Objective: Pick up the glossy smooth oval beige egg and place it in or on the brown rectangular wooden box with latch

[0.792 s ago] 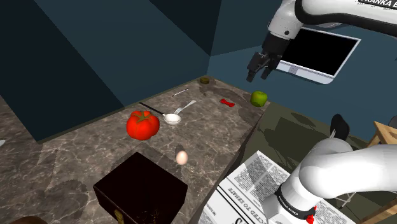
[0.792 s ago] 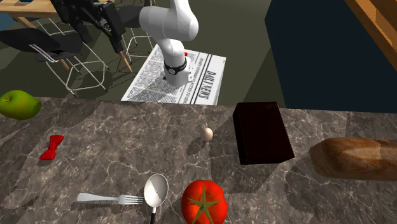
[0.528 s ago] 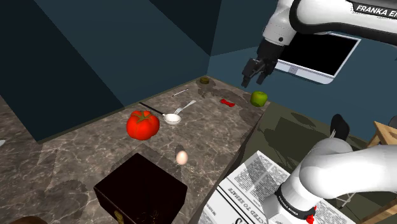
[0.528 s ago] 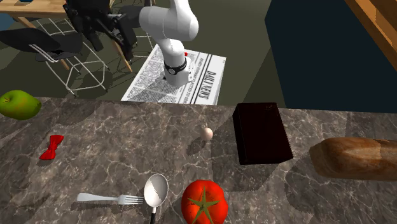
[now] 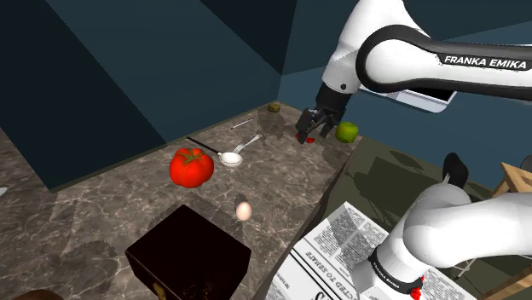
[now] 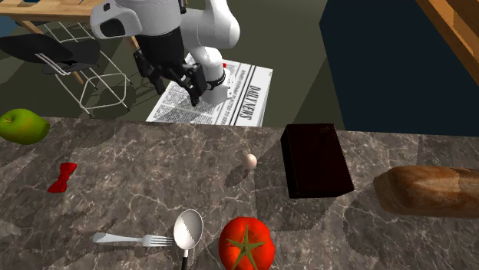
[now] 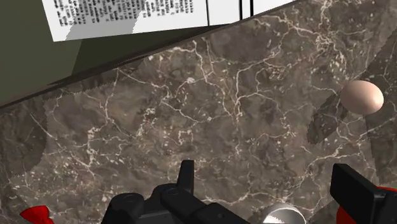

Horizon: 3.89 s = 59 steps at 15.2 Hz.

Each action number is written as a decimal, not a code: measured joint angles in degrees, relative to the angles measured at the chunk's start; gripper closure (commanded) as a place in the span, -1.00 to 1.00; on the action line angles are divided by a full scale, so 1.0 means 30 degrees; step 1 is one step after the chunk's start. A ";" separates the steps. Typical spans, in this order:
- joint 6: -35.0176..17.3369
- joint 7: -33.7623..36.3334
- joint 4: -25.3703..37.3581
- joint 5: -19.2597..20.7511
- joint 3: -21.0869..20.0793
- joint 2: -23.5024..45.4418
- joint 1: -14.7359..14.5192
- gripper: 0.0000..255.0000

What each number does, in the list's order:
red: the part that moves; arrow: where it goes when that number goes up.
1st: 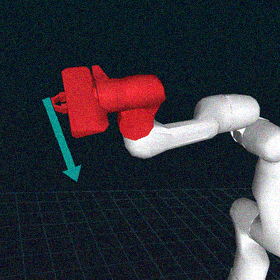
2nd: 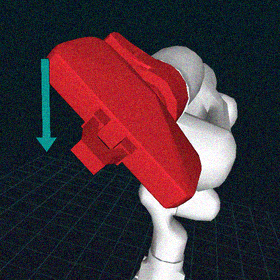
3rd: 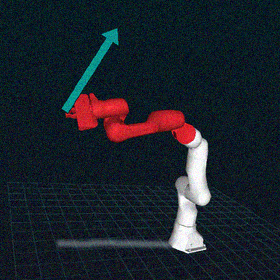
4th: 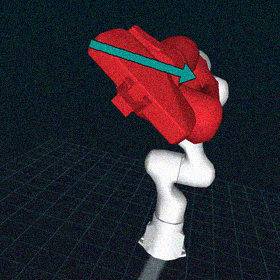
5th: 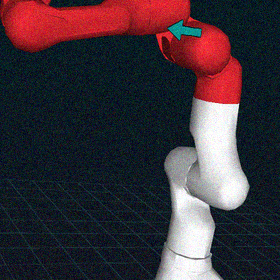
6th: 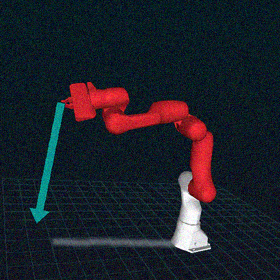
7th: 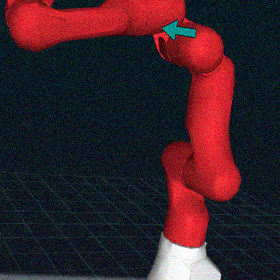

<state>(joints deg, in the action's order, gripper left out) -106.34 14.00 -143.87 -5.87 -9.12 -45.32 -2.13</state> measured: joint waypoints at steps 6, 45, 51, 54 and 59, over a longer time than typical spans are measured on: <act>-0.3051 0.2289 -0.1632 -0.1285 -0.2396 0.1126 -0.0836 -1.00; -1.3354 0.9655 -0.2062 0.0046 -0.9815 1.0482 0.0324 1.00; -1.1642 0.8909 -0.1502 -0.0780 -0.9204 0.9205 -0.0165 1.00; -1.0714 0.8616 -0.1133 -0.1065 -0.8902 0.8602 -0.0355 1.00; -0.9180 0.8228 -0.0449 -0.1384 -0.8424 0.7701 -0.0593 1.00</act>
<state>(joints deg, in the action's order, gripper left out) -133.88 38.68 -145.21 -10.02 -34.39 -22.21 -3.91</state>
